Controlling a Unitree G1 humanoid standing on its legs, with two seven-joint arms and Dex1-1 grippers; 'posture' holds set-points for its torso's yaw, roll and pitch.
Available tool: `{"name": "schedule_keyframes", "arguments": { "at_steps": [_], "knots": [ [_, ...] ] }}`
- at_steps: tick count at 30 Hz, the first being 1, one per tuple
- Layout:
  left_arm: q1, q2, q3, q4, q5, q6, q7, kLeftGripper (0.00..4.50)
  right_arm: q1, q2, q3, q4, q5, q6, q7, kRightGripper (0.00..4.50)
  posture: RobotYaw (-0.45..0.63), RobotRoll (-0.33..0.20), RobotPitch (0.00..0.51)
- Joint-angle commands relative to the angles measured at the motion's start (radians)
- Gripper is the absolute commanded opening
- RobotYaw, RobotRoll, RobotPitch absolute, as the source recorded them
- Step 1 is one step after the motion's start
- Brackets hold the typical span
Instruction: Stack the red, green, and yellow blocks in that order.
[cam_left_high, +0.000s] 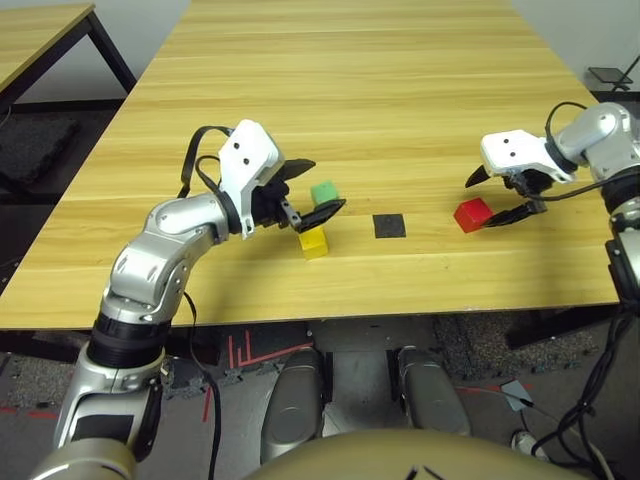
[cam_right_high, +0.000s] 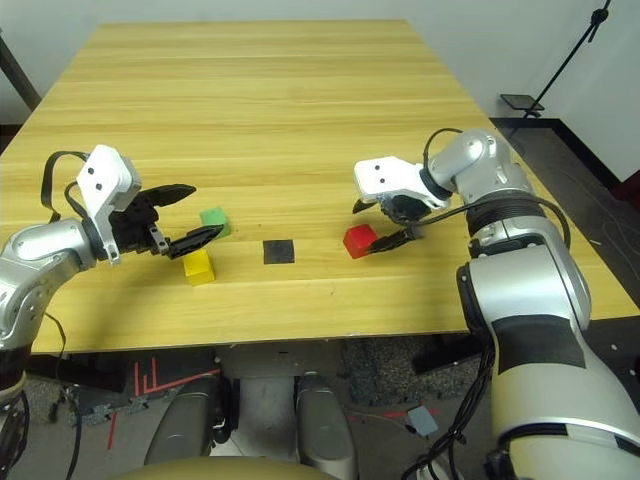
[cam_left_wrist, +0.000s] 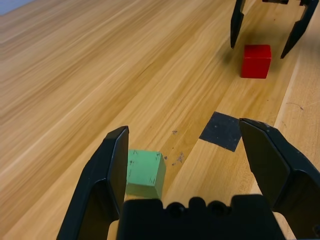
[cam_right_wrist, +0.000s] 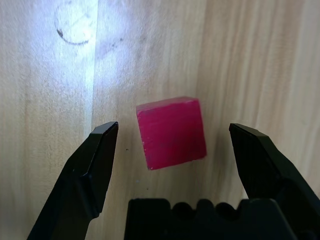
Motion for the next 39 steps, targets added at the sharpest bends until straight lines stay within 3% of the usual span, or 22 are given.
{"name": "schedule_keyframes", "arguments": {
  "at_steps": [1,3,8,14,22,26,39],
  "knots": [
    [0.018,-0.009,0.012,-0.038,-0.013,0.027,0.026,4.49,-0.014,0.014,0.013,0.018,-0.035,-0.028,-0.036,4.32,0.44,-0.173,0.085],
    [0.024,-0.016,0.017,-0.051,-0.020,0.037,0.042,4.50,-0.011,0.025,0.013,0.021,-0.048,-0.033,-0.058,3.92,0.45,-0.177,0.088],
    [0.023,-0.024,0.016,-0.061,-0.019,0.048,0.056,4.50,-0.011,0.033,0.008,0.018,-0.062,-0.024,-0.083,2.16,0.45,-0.185,0.091],
    [-0.010,-0.030,0.019,-0.049,-0.018,0.051,0.067,4.50,-0.058,0.081,-0.047,-0.059,0.020,0.159,0.018,2.10,0.43,-0.199,0.086],
    [-0.058,-0.064,-0.015,0.009,0.001,0.040,0.070,4.50,0.105,0.155,-0.019,-0.628,0.037,0.656,0.039,2.10,0.41,-0.213,0.085],
    [-0.062,-0.074,-0.032,0.031,0.016,0.030,0.070,4.50,0.179,0.173,0.019,-0.843,0.034,0.817,0.029,2.10,0.42,-0.222,0.088],
    [-0.010,-0.090,-0.014,-0.020,0.016,0.048,0.116,4.50,0.201,0.198,0.111,-0.901,0.036,0.893,-0.031,2.10,0.47,-0.238,0.111]
  ]
}}
